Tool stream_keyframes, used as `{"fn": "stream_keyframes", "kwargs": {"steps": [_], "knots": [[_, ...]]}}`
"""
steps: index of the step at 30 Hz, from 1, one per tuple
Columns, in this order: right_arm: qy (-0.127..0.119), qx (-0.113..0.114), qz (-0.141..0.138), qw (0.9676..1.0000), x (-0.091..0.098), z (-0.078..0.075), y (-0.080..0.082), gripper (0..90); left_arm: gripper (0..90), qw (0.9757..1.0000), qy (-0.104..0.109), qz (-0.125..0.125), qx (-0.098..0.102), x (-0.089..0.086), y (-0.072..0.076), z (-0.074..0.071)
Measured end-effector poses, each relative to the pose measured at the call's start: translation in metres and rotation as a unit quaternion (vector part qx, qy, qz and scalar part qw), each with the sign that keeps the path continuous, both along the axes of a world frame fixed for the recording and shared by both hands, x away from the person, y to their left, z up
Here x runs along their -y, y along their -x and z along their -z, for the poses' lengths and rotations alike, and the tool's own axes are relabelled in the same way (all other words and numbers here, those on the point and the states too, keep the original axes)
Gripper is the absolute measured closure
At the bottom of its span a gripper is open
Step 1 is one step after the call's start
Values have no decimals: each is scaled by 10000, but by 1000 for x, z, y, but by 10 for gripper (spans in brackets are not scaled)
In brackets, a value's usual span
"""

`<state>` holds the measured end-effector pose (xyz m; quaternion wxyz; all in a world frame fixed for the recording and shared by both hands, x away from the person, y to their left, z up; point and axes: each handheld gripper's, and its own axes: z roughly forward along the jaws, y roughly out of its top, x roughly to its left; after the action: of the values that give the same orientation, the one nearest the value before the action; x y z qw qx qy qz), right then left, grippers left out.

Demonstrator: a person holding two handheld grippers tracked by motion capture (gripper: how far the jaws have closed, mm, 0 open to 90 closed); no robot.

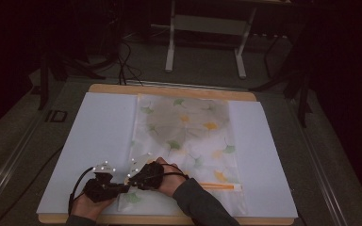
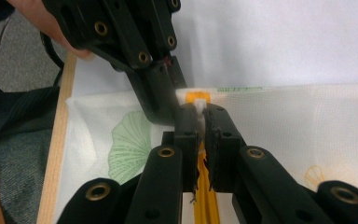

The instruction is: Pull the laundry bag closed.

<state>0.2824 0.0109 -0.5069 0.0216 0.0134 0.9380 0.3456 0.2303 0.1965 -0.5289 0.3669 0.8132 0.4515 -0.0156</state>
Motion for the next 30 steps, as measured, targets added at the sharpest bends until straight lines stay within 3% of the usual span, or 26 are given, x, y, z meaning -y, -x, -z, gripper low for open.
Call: {"fn": "stream_keyframes", "kwargs": {"steps": [7,30], "knots": [[-55,-28,4,10000,3,3,-2,845,884,9999,106,-26,32,-2,0,-1],[332,45,117,9994,17,16,-3,847,884,9996,251,-54,79,-8,1,-3]]}}
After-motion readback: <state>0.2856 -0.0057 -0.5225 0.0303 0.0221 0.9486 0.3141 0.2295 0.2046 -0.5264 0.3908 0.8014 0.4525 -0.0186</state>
